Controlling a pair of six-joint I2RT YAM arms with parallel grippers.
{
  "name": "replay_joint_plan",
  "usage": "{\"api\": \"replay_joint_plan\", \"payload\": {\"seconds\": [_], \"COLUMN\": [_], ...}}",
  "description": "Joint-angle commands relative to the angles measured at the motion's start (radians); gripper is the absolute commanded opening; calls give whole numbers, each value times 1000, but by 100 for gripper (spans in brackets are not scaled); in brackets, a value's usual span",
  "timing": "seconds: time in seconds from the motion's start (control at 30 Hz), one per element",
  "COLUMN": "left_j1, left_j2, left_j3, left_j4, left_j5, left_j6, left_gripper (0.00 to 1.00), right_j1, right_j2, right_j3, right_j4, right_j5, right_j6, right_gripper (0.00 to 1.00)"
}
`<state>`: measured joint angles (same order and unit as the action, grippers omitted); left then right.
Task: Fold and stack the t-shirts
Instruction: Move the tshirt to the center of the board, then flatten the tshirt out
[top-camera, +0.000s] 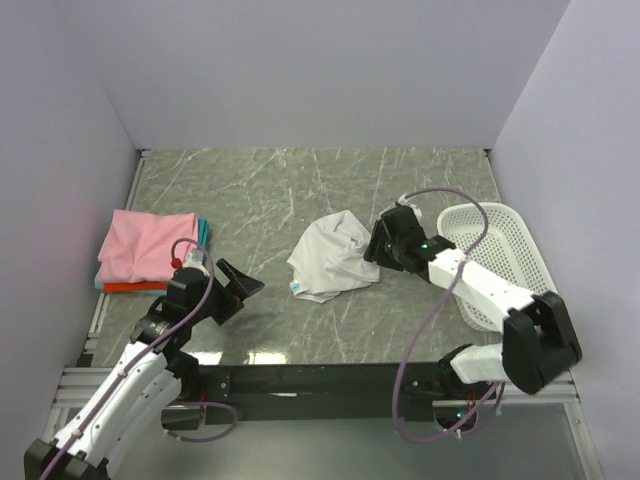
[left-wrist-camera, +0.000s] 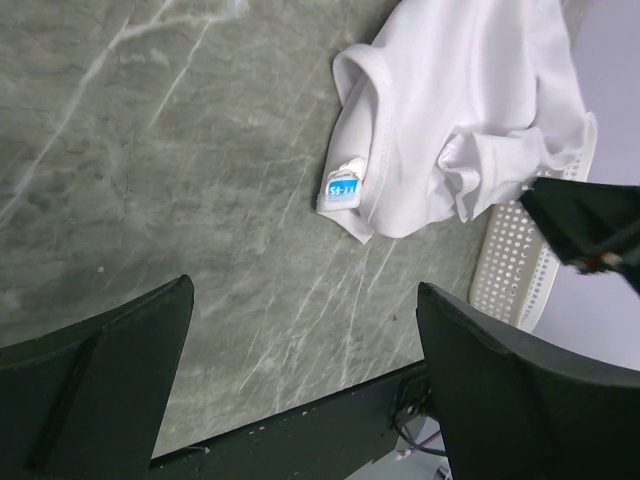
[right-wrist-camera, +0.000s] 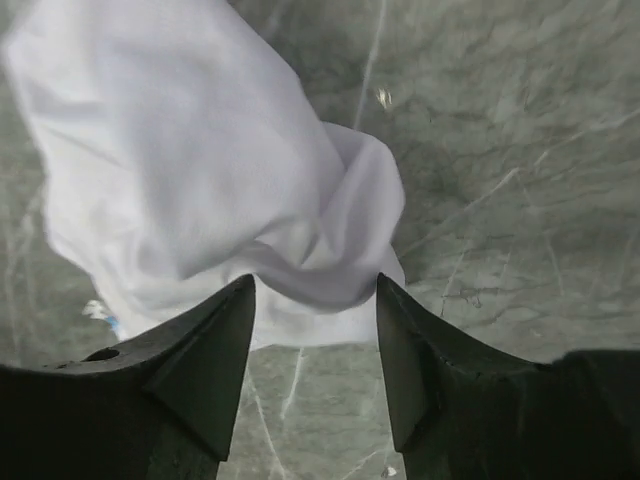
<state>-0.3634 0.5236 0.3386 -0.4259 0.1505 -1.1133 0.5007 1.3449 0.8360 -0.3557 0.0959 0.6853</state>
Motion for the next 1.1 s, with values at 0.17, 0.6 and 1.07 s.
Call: {"api": "replay_joint_plan", "payload": {"seconds": [0.17,0.6,1.07], "left_j1": [-8,-22,-26], "left_j2": [156,193,73], "left_j3": [-4,8,10], "left_j4": [214,199,72], "left_j5": [89,69,-5], "left_j6": [36,47,52], "left_gripper": [99,99,99], "right_j1": [80,423,432], "right_j2": [-331,147,441], "right_j3": [-3,305,448], "right_j4": [26,-92,-213], "right_j5": [88,370,585], "right_j6": [-167,-164,-12], "right_gripper": [64,65,63]}}
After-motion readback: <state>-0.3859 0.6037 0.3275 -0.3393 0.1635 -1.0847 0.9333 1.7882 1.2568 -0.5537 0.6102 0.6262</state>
